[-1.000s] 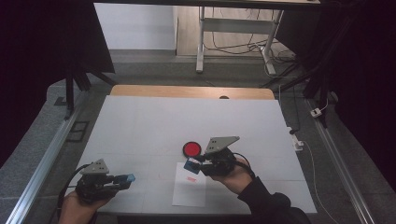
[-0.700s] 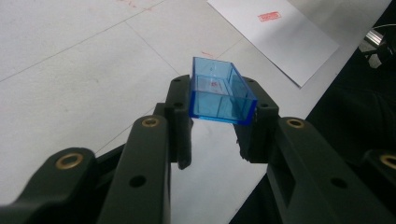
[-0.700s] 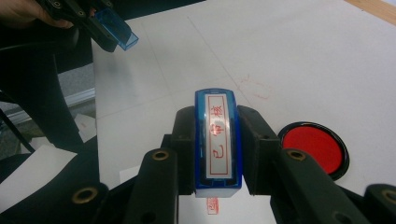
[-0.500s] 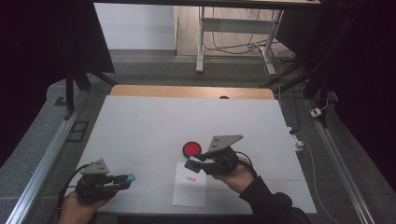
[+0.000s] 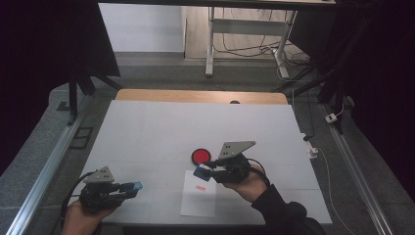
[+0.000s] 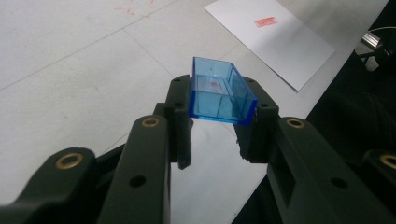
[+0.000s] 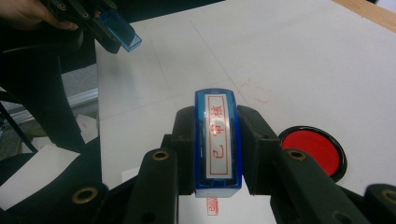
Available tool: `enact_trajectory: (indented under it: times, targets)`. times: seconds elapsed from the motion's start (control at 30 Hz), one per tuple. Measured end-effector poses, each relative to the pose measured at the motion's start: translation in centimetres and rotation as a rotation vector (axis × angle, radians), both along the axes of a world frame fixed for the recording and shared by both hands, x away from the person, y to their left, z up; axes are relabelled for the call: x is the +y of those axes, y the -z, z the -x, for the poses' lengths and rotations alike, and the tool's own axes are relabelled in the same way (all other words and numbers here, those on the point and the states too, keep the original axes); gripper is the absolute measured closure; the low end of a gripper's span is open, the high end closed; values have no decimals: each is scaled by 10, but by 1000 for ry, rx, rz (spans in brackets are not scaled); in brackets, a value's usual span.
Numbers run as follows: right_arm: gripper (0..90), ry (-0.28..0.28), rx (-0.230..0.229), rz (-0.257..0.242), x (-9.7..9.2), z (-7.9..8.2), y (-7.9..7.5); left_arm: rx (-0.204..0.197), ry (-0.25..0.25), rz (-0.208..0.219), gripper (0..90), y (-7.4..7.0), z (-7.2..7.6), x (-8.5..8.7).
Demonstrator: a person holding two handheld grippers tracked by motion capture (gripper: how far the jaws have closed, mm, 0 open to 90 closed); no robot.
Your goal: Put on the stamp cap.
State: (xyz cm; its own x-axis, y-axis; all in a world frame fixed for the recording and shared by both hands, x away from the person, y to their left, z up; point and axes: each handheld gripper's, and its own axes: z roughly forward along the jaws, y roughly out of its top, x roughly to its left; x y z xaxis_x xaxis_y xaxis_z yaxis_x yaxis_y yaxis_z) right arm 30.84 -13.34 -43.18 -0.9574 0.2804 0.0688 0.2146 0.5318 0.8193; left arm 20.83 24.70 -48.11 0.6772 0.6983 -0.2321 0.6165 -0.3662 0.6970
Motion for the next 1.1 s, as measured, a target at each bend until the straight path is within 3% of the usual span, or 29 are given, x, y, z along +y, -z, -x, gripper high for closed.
enact_trajectory:
  times: [0.63, 1.1]
  targets:
    - [700, -15, -12, -19, -3, 1, -8, -58, 88, 21, 680, -10, -8, -13]
    - [700, -26, -2, -46, -6, -1, -14, -83, 191, 36, 680, -16, -25, -40]
